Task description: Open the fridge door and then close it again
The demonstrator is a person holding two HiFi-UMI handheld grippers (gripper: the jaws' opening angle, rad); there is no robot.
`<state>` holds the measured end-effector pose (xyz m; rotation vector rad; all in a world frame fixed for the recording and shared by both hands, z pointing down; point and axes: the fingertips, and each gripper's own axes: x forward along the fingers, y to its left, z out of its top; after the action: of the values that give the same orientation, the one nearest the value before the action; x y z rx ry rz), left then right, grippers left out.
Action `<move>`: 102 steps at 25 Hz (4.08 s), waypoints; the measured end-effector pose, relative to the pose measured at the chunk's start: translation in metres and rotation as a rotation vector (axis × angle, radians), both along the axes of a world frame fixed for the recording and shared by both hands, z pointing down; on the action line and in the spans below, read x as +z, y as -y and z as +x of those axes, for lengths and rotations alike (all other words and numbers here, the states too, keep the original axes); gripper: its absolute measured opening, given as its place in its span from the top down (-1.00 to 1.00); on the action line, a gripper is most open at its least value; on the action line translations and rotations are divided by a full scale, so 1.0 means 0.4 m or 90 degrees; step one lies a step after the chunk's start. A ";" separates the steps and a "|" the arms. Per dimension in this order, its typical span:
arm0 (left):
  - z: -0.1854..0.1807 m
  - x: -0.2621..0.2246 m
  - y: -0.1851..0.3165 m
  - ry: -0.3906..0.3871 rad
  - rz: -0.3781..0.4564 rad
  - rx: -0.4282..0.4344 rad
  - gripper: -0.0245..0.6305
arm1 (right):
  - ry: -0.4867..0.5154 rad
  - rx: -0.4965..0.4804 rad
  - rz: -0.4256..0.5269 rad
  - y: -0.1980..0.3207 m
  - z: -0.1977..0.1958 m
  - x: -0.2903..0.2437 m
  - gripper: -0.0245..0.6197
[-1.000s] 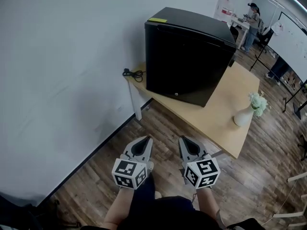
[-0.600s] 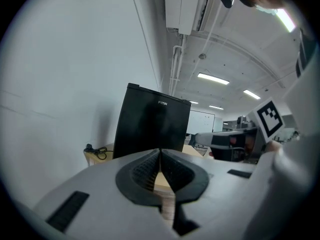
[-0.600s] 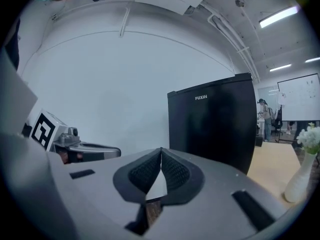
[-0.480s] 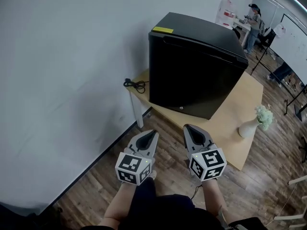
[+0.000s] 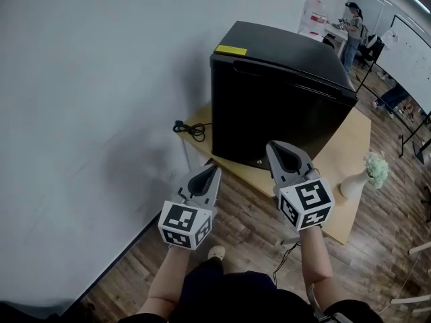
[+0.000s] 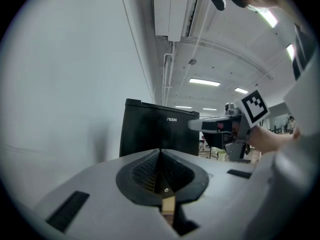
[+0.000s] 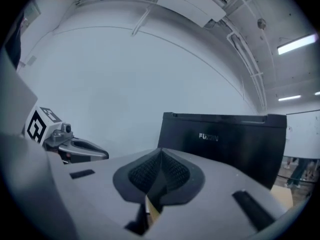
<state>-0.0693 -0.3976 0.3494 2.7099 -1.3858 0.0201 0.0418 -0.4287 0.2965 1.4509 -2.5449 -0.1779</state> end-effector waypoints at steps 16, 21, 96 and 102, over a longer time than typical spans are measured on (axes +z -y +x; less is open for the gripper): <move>-0.022 -0.102 0.216 -0.021 0.053 0.012 0.90 | -0.161 -0.073 0.086 0.207 -0.084 -0.179 0.65; -0.030 -0.134 0.262 -0.023 0.072 0.018 0.90 | -0.267 -0.092 0.096 0.256 -0.112 -0.209 0.49; -0.046 -0.016 0.010 -0.033 0.008 -0.028 0.90 | -0.658 -0.113 0.092 0.106 -0.162 -0.119 0.49; -0.014 -0.006 -0.121 -0.024 0.003 -0.045 0.90 | -0.657 -0.139 0.103 0.013 -0.140 -0.122 0.48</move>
<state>-0.0750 -0.3492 0.3470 2.6485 -1.4708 -0.0395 -0.0144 -0.4339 0.2476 0.7648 -1.8106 -0.9094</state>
